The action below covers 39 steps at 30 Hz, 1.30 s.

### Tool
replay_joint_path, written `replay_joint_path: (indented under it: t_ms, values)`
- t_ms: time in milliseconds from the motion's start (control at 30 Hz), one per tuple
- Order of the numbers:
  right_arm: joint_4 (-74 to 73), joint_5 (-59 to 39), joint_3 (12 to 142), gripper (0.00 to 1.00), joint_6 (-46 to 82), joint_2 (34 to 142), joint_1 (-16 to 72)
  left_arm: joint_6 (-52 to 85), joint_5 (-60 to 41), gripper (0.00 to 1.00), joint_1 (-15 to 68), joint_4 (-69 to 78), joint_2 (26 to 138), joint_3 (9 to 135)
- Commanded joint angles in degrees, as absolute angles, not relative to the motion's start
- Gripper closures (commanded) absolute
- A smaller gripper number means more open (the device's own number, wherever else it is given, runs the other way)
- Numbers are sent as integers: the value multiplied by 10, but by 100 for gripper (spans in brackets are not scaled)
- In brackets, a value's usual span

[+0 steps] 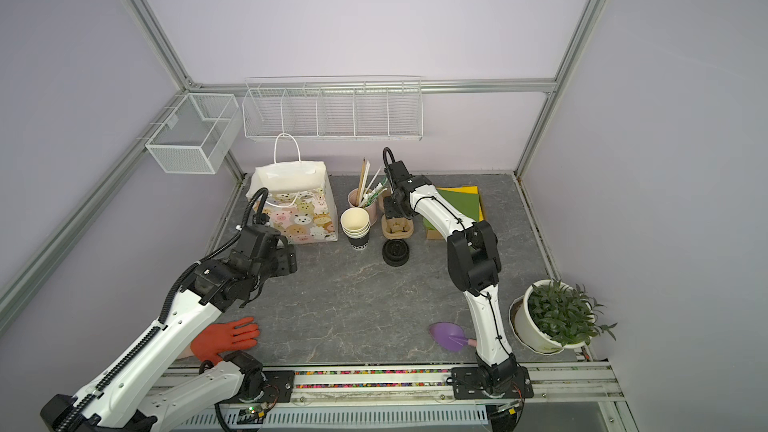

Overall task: Pack the takeout coffee
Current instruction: 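Move the right gripper over the pulp cup carrier and grasp its edge, then lift the pulp cup carrier with the right gripper and set it nearer the robot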

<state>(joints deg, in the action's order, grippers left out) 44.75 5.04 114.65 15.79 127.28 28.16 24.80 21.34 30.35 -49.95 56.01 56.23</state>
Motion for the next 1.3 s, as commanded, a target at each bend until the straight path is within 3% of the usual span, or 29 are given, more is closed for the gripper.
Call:
replay_joint_path:
  t_ms: [0, 1267]
  values:
    - [470, 47, 1169, 45, 137, 1296, 276, 242, 210, 20, 298, -502, 562, 556]
    - [506, 75, 1277, 55, 133, 1394, 272, 229, 171, 20, 269, -491, 566, 554]
